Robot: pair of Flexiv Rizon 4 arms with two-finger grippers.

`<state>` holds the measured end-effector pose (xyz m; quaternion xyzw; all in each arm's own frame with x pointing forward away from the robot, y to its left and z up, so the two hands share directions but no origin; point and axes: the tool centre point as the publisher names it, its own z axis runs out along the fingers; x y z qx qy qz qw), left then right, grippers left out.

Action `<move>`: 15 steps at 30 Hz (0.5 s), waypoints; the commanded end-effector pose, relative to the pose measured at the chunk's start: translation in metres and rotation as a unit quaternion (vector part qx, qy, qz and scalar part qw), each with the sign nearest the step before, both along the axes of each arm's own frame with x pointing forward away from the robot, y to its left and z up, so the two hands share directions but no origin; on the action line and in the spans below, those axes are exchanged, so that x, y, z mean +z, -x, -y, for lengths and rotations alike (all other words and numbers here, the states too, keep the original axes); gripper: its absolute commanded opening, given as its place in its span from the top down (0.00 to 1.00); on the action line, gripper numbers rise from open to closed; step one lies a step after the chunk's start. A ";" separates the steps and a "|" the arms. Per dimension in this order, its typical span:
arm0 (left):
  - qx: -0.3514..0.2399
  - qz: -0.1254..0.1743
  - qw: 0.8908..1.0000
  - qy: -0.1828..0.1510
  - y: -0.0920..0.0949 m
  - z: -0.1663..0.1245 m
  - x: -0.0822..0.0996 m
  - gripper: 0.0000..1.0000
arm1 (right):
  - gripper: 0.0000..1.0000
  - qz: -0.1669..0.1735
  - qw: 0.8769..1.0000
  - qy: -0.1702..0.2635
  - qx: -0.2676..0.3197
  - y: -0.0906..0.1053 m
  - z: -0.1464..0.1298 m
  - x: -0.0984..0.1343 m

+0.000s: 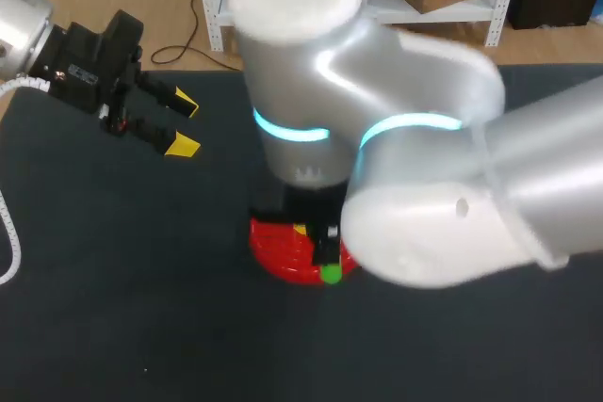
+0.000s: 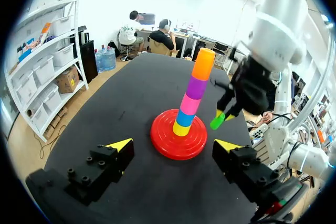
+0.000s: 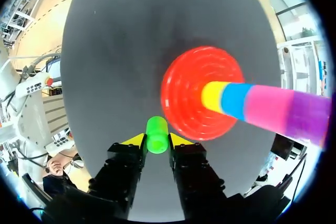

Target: Pick up and stack the cylinders on the red base in this order: pink,purple,orange,green

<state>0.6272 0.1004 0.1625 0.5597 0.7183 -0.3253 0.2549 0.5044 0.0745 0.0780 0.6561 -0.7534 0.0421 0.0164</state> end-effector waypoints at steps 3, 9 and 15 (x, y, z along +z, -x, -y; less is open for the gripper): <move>0.000 0.001 1.000 0.001 0.000 -0.001 -0.001 0.00 | 1.00 0.006 1.000 -0.020 0.007 -0.017 0.006 0.068; 0.000 0.001 1.000 0.001 0.000 -0.001 -0.001 0.00 | 1.00 0.022 0.999 -0.030 0.005 -0.036 -0.001 0.119; 0.000 0.001 1.000 0.001 0.000 -0.001 -0.001 0.00 | 1.00 0.038 0.998 -0.040 0.007 -0.055 -0.006 0.166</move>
